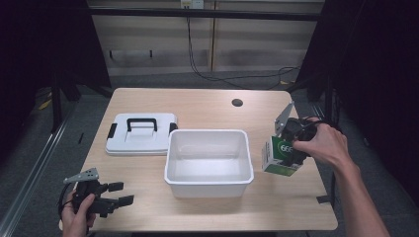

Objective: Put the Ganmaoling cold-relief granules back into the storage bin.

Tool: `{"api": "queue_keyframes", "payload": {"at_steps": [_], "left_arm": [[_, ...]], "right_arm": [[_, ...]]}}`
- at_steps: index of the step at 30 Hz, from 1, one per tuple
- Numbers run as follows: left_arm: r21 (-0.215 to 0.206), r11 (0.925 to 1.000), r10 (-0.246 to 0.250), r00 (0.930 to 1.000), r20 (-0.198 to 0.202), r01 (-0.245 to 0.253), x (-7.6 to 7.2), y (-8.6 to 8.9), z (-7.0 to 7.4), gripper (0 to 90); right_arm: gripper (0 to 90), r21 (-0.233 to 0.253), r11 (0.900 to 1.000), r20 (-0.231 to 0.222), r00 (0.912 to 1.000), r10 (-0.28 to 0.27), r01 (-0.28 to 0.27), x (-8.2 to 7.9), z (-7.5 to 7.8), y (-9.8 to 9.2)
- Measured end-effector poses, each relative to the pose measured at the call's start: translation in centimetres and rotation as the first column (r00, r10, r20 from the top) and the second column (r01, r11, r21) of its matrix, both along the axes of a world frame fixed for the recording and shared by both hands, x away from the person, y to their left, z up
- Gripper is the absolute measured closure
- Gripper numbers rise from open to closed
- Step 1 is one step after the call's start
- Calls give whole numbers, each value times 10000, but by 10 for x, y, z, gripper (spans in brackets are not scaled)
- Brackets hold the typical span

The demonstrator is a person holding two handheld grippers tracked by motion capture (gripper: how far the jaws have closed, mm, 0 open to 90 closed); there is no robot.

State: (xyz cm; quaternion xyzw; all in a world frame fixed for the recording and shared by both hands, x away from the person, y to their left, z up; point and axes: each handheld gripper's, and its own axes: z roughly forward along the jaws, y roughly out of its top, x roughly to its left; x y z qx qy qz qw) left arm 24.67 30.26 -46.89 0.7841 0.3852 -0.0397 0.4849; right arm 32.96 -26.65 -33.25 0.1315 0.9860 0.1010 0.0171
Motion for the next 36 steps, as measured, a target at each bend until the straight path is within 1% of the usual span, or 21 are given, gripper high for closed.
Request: {"api": "queue_keyframes", "payload": {"at_steps": [5, 9, 11, 14, 15, 16, 17, 18, 19, 20, 21, 24, 26, 28, 29, 30, 31, 32, 33, 34, 36], "left_arm": [[21, 10000, -4, 10000, -7, 4, 0, 0, 0, 160], [58, 10000, 5, 10000, -12, -5, 0, -1, 0, 160], [2, 10000, 9, 10000, -5, -9, -1, 0, 0, 160], [-14, 10000, 18, 10000, -3, -18, -1, 1, 0, 160], [-29, 10000, 12, 10000, 10, -12, -1, 1, 1, 160], [-35, 10000, 35, 10000, 11, -35, -2, 1, 1, 160], [3, 10000, -1, 10000, 1, 1, -1, 0, 0, 160], [-1, 10000, 17, 10000, -6, -17, -1, 0, 0, 160], [-9, 10000, 29, 10000, 0, -29, -1, 0, 0, 160], [-9, 10000, 29, 10000, 0, -29, -1, 0, 0, 160], [1, 10000, -4, 10000, 1, 4, -1, 1, 0, 160], [-21, 10000, 39, 10000, -18, -40, -1, 1, 0, 160], [13, 10000, 24, 10000, -4, -24, -1, 0, 0, 160], [-4, 10000, 24, 10000, -6, -24, -1, 0, 0, 160], [-15, 10000, 48, 10000, 1, -48, -1, 0, 0, 160], [-11, 10000, 45, 10000, 6, -45, -1, 0, 0, 160], [-14, 10000, 27, 10000, 9, -27, -1, 1, 0, 160], [-14, 10000, 27, 10000, 9, -27, -1, 1, 0, 160], [-17, 10000, 42, 10000, -17, -42, -1, 1, 0, 160], [-17, 10000, 42, 10000, -17, -42, -1, 1, 0, 160], [-31, 10000, 29, 10000, -13, -29, -1, 0, 0, 160]], "right_arm": [[164, 517, 9985, 266, 9995, -166, 152, -5, 10, -10], [164, 735, 9972, 240, 9996, -127, 109, -8, 13, -12], [164, 661, 9977, 201, 9997, -141, 127, -10, 17, -10], [164, 725, 9973, 269, 9996, -109, 89, -10, 21, -10], [164, 758, 9970, 252, 9995, -183, 163, -11, 23, -10], [164, 909, 9958, 386, 9992, -136, 101, -12, 27, -10], [164, 957, 9954, 406, 9992, -66, 27, -12, 29, -10], [164, 903, 9956, 324, 9991, -282, 252, -13, 31, -10], [164, 935, 9953, 380, 9988, -306, 269, -13, 33, -10], [164, 935, 9953, 380, 9988, -306, 269, -13, 33, -10], [164, 1075, 9941, 513, 9984, -226, 170, -12, 38, -12], [164, 1218, 9923, 556, 9980, -303, 234, -13, 43, -12], [164, 1329, 9909, 628, 9975, -309, 223, -15, 49, -10], [164, 1331, 9909, 688, 9972, -278, 184, -14, 51, -9], [164, 1400, 9899, 804, 9961, -354, 239, -15, 57, -7], [164, 1443, 9894, 857, 9959, -288, 162, -15, 59, -6], [164, 1487, 9886, 844, 9958, -351, 222, -15, 62, -5], [164, 1487, 9886, 844, 9958, -351, 222, -15, 62, -5], [164, 1500, 9886, 947, 9950, -302, 157, -15, 66, -3], [164, 1494, 9886, 904, 9953, -348, 210, -15, 68, -1], [164, 1426, 9897, 901, 9956, -239, 108, -14, 71, 2]]}}
